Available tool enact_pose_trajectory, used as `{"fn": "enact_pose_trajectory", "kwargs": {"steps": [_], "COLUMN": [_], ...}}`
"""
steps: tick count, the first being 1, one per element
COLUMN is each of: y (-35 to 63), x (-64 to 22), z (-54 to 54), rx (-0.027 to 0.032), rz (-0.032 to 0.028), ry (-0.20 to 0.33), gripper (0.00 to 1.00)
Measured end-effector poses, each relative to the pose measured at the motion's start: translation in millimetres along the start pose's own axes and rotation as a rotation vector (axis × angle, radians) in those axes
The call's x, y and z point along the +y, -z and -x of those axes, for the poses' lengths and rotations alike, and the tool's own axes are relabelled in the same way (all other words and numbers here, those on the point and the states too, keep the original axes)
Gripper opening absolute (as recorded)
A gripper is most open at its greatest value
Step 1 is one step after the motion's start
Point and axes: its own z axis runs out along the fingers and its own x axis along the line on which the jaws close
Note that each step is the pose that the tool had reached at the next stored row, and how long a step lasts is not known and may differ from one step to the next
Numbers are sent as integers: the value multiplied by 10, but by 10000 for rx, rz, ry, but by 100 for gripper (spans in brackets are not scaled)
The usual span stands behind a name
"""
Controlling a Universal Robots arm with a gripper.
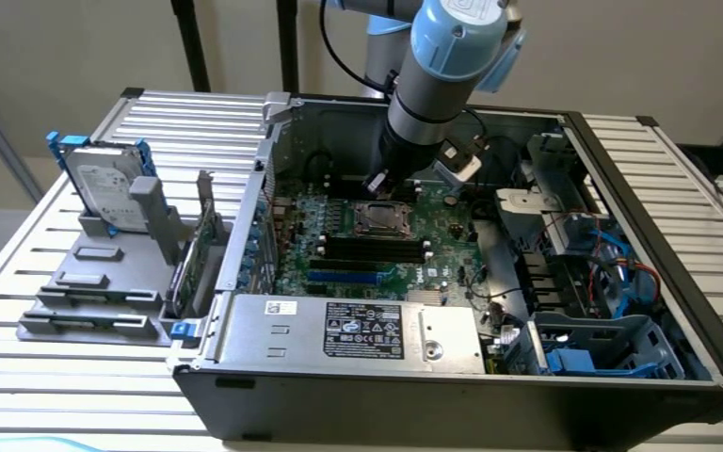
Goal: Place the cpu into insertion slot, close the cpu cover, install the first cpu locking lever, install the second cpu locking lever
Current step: 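Install the second cpu locking lever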
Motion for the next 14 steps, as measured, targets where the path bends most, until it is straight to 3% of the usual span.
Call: {"fn": "enact_pose_trajectory", "kwargs": {"steps": [14], "y": [0], "x": [0], "z": [0], "rx": [1], "rz": [0], "ry": [0], "gripper": [11]}}
